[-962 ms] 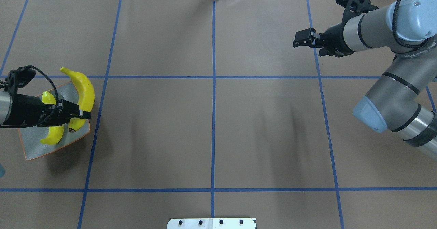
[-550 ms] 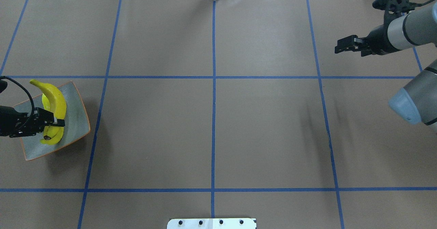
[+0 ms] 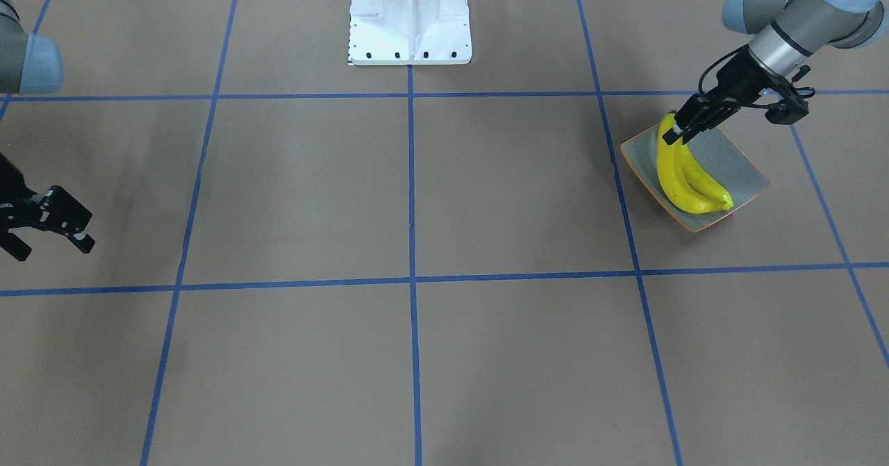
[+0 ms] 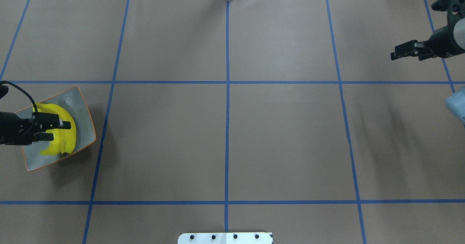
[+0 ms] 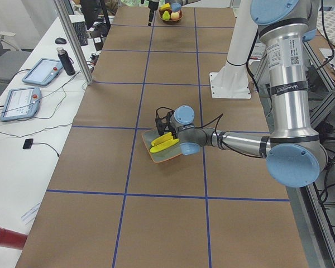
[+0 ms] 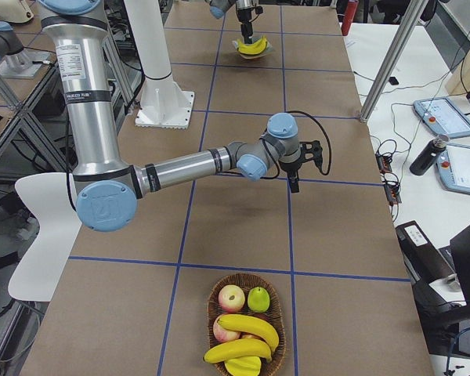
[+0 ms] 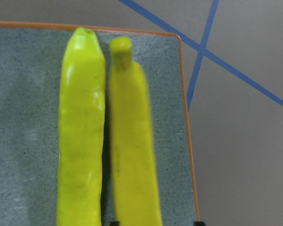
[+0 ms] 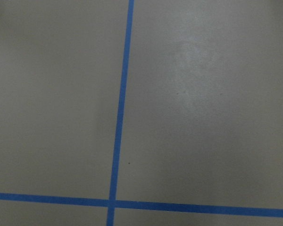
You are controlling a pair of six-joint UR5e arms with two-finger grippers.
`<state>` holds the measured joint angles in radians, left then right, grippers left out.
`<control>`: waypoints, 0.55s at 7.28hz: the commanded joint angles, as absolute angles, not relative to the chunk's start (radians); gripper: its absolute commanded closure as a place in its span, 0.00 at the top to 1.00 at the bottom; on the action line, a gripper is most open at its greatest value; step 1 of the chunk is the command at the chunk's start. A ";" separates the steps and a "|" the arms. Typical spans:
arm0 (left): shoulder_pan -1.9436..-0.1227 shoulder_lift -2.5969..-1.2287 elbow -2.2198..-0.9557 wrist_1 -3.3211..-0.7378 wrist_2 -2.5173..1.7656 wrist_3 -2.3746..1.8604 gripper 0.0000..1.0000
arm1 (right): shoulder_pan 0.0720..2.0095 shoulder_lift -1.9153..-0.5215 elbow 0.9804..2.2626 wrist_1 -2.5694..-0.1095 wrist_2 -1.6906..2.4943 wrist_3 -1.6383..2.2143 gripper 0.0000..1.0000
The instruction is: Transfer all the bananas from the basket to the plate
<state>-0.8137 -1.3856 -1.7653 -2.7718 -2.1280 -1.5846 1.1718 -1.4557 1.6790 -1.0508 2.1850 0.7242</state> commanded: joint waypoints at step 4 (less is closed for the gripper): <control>-0.879 -1.448 -1.822 -2.772 -2.192 -1.583 1.00 | 1.484 -1.562 1.397 -1.051 2.315 0.084 1.00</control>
